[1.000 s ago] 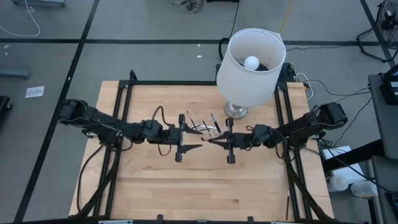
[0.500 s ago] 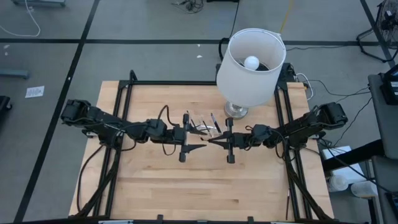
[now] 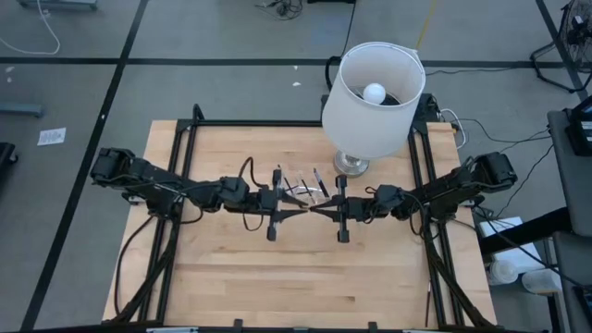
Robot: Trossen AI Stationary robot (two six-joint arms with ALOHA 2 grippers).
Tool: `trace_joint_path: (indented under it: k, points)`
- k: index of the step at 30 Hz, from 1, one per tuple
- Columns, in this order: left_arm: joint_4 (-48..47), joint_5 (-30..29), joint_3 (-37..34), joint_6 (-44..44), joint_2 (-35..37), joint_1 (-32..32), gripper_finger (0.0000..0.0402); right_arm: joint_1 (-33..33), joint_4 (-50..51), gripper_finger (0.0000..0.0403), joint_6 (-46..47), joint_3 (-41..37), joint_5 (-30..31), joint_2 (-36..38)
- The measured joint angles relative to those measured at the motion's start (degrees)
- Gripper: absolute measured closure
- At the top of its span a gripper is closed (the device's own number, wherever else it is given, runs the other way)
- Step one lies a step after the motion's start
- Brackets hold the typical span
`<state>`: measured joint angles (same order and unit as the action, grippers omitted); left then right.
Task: Pick & Place Makeup Brushes
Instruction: Put the black brow brush into the transparent organizer
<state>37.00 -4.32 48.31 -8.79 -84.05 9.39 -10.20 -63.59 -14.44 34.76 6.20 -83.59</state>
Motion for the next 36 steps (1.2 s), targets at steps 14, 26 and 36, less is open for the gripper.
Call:
trace_joint_path:
  k: [14, 26, 36]
  points:
    - [-1.08, -0.17, 0.0, -4.56, 0.0, 0.04, 0.0394, 0.0, 0.65, 0.0403, 0.04, -0.02, 0.01, 0.0]
    - [-4.39, -6.64, -0.12, -7.41, 2.25, 0.04, 0.0396, -0.02, 1.75, 0.0365, 0.31, -0.02, 5.01, 0.0]
    - [-18.97, -12.52, -0.09, -7.86, 15.42, -3.52, 0.0396, -0.44, 2.25, 0.0292, 1.33, -0.02, 5.75, 0.0]
